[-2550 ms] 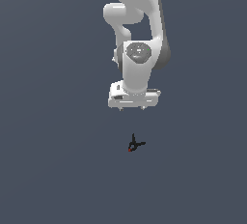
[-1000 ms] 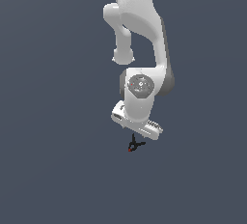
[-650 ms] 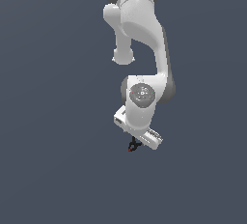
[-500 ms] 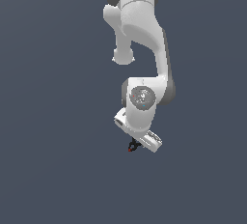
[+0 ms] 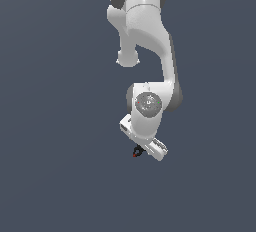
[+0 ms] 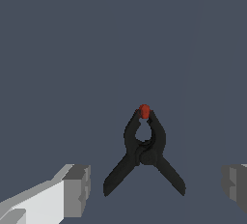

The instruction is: Pick up the object and move it to a goal position.

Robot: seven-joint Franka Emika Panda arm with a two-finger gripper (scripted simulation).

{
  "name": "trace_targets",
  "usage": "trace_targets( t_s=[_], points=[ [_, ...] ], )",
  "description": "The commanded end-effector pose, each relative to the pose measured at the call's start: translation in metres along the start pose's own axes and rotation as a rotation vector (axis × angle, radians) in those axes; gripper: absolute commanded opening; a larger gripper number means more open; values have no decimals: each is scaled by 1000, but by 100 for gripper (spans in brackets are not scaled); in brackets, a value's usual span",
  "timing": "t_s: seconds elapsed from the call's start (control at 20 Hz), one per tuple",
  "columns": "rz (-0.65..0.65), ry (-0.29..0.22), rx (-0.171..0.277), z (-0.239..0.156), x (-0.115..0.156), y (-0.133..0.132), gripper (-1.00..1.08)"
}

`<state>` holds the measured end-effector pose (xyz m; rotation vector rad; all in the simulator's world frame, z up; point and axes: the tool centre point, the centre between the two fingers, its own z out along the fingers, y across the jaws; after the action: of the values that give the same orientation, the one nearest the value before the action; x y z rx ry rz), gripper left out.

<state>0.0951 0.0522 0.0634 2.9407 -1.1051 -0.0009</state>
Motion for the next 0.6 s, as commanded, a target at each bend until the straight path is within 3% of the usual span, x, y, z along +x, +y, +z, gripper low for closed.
trace_targets(
  t_s=[0.0,0.55],
  points=[
    [0,0,0,3,0,0,100],
    [5,0,0,49,-1,0,100]
  ],
)
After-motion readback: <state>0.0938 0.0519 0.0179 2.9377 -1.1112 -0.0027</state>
